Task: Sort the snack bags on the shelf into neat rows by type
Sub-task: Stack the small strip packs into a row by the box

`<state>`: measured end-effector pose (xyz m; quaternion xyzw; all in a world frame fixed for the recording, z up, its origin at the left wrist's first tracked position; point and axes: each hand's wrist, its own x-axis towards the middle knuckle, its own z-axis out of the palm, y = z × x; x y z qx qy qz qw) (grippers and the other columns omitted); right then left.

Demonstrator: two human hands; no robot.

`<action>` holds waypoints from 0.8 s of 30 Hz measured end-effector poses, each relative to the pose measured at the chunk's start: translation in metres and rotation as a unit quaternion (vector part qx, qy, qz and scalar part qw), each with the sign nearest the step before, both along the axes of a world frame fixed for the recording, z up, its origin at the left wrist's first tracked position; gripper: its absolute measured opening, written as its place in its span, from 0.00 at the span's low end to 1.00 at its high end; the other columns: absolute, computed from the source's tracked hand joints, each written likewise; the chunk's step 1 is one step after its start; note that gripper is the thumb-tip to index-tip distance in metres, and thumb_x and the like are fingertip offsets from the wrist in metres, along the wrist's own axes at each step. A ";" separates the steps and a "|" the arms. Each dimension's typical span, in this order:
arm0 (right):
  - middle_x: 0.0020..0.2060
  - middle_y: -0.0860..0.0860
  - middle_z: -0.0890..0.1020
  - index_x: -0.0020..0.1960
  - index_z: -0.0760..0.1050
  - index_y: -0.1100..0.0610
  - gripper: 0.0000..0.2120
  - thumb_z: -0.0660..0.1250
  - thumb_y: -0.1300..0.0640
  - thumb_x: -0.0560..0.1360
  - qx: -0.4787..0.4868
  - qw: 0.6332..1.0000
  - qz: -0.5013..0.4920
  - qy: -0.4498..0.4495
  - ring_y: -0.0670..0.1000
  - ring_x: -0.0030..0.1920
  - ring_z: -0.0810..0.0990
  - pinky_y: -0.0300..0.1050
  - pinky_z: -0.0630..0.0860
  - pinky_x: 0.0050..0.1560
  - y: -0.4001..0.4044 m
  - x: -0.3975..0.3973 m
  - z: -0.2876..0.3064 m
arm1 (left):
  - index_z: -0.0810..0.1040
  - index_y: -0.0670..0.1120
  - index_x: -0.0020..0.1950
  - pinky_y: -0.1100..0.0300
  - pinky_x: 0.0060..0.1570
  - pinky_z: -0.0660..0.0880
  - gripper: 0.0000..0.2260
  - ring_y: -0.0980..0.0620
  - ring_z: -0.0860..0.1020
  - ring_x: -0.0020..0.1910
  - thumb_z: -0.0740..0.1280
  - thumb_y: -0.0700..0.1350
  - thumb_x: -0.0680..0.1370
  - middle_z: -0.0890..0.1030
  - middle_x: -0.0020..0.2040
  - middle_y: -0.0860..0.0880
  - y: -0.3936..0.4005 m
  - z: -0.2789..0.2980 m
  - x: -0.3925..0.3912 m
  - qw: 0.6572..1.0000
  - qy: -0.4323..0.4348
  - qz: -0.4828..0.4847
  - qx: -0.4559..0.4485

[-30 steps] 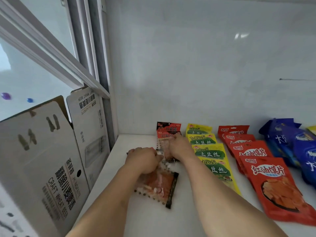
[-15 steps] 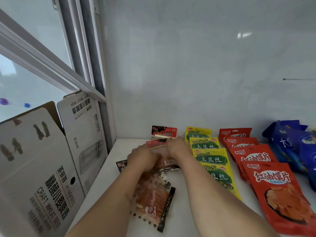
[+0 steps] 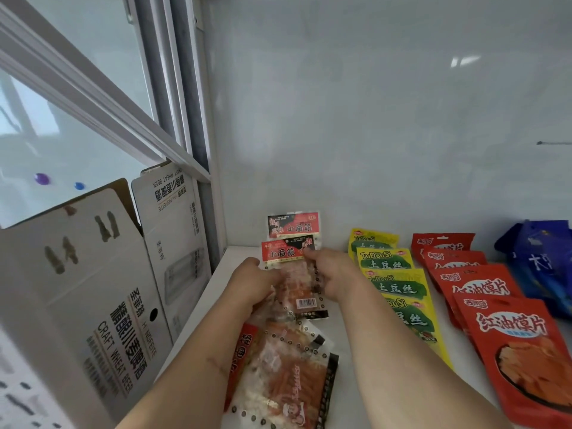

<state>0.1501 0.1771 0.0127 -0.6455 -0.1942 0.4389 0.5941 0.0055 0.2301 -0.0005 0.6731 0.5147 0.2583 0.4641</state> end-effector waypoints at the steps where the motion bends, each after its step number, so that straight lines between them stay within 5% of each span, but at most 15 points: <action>1: 0.48 0.63 0.85 0.55 0.77 0.65 0.08 0.68 0.62 0.78 0.011 1.000 0.001 0.017 0.62 0.48 0.85 0.59 0.83 0.47 -0.001 -0.002 0.001 | 0.77 0.42 0.57 0.58 0.40 0.75 0.16 0.48 0.82 0.45 0.74 0.48 0.75 0.83 0.50 0.45 0.000 0.000 -0.001 1.000 -0.016 0.002 -0.004; 7: 0.42 0.58 0.86 0.50 0.77 0.61 0.09 0.66 0.54 0.81 0.021 0.999 -0.037 0.010 0.55 0.38 0.85 0.47 0.81 0.38 0.000 -0.004 0.000 | 0.79 0.46 0.50 0.59 0.35 0.74 0.06 0.50 0.81 0.40 0.71 0.38 0.75 0.83 0.45 0.46 -0.003 0.001 -0.006 0.998 -0.045 0.035 0.012; 11: 0.53 0.61 0.84 0.59 0.78 0.62 0.15 0.61 0.53 0.82 -0.003 0.996 -0.045 -0.079 0.54 0.46 0.82 0.44 0.76 0.40 0.007 0.003 -0.003 | 0.81 0.47 0.50 0.60 0.33 0.71 0.04 0.52 0.79 0.38 0.68 0.39 0.78 0.82 0.42 0.49 0.002 0.002 -0.004 0.999 -0.032 0.034 0.022; 13: 0.58 0.61 0.82 0.62 0.78 0.63 0.17 0.61 0.52 0.82 -0.019 0.990 -0.045 -0.130 0.52 0.47 0.79 0.43 0.76 0.40 0.009 0.003 -0.002 | 0.81 0.47 0.49 0.58 0.37 0.74 0.04 0.51 0.80 0.40 0.68 0.40 0.78 0.83 0.44 0.48 0.007 0.001 -0.002 0.999 -0.030 0.037 0.021; 16: 0.57 0.61 0.82 0.59 0.78 0.65 0.22 0.58 0.48 0.83 -0.065 0.976 -0.041 -0.204 0.58 0.56 0.80 0.48 0.76 0.56 0.015 0.004 -0.006 | 0.82 0.47 0.46 0.53 0.46 0.77 0.03 0.46 0.81 0.46 0.70 0.39 0.77 0.84 0.46 0.46 0.015 0.000 0.004 0.998 -0.032 0.048 0.008; 19: 0.58 0.61 0.81 0.60 0.77 0.65 0.21 0.56 0.49 0.84 -0.095 0.962 -0.041 -0.254 0.61 0.60 0.79 0.47 0.74 0.54 0.020 0.005 -0.010 | 0.81 0.47 0.42 0.49 0.53 0.79 0.04 0.42 0.81 0.49 0.72 0.39 0.75 0.84 0.47 0.44 0.022 0.000 0.010 0.998 -0.035 0.058 -0.014; 24: 0.54 0.60 0.82 0.56 0.77 0.63 0.13 0.62 0.54 0.81 -0.090 0.955 -0.054 -0.278 0.59 0.53 0.80 0.47 0.75 0.49 0.028 0.008 -0.020 | 0.81 0.46 0.40 0.46 0.52 0.80 0.05 0.41 0.82 0.47 0.71 0.37 0.73 0.84 0.44 0.43 0.031 -0.006 0.021 0.998 -0.024 0.057 -0.014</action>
